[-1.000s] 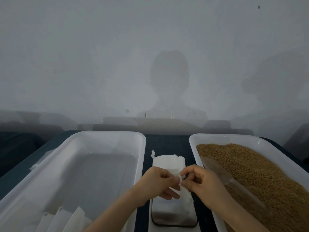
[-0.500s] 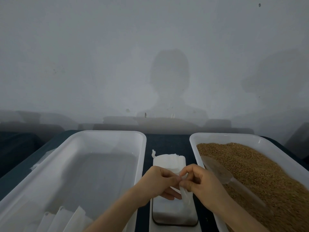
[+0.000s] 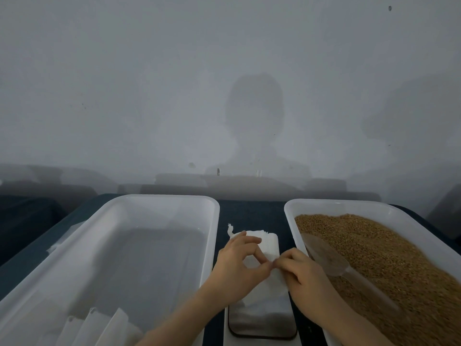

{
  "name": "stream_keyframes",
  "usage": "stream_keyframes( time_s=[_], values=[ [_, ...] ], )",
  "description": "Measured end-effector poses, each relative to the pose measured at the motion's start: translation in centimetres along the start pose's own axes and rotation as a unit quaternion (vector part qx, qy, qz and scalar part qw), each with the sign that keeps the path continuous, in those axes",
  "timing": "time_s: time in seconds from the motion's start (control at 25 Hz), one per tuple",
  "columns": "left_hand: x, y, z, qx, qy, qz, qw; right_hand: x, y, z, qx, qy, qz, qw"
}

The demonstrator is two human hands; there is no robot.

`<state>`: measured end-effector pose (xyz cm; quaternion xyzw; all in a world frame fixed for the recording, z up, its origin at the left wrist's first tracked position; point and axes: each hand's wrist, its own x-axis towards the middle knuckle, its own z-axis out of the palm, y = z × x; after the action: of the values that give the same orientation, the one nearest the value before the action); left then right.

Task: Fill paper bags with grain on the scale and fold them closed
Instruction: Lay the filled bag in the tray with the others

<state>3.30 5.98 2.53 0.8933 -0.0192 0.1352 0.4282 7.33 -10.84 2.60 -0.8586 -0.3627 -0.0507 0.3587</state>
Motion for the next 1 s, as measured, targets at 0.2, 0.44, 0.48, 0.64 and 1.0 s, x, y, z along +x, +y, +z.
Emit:
stream_keyframes(
  time_s=[0.2, 0.44, 0.48, 0.64, 1.0],
  values=[
    [-0.3, 0.6, 0.0, -0.066, -0.048, 0.006, 0.997, 0.3, -0.1, -0.2, 0.028, -0.016, 0.042, 0.999],
    [0.1, -0.4, -0.9, -0.051, -0.048, -0.04, 0.997, 0.5, 0.0, -1.5, 0.105, -0.03, 0.128, 0.986],
    [0.2, -0.6, -1.1, -0.051, -0.041, -0.048, 0.997, 0.5, -0.1, -1.7, 0.129, -0.031, 0.134, 0.982],
    [0.7, -0.7, -1.5, -0.047, -0.019, -0.026, 0.998, 0.4, -0.1, -2.0, 0.133, -0.063, 0.159, 0.976],
    [0.9, -0.9, -1.6, -0.074, 0.009, -0.051, 0.996, 0.6, 1.2, -1.9, 0.092, -0.037, 0.241, 0.965]
  ],
)
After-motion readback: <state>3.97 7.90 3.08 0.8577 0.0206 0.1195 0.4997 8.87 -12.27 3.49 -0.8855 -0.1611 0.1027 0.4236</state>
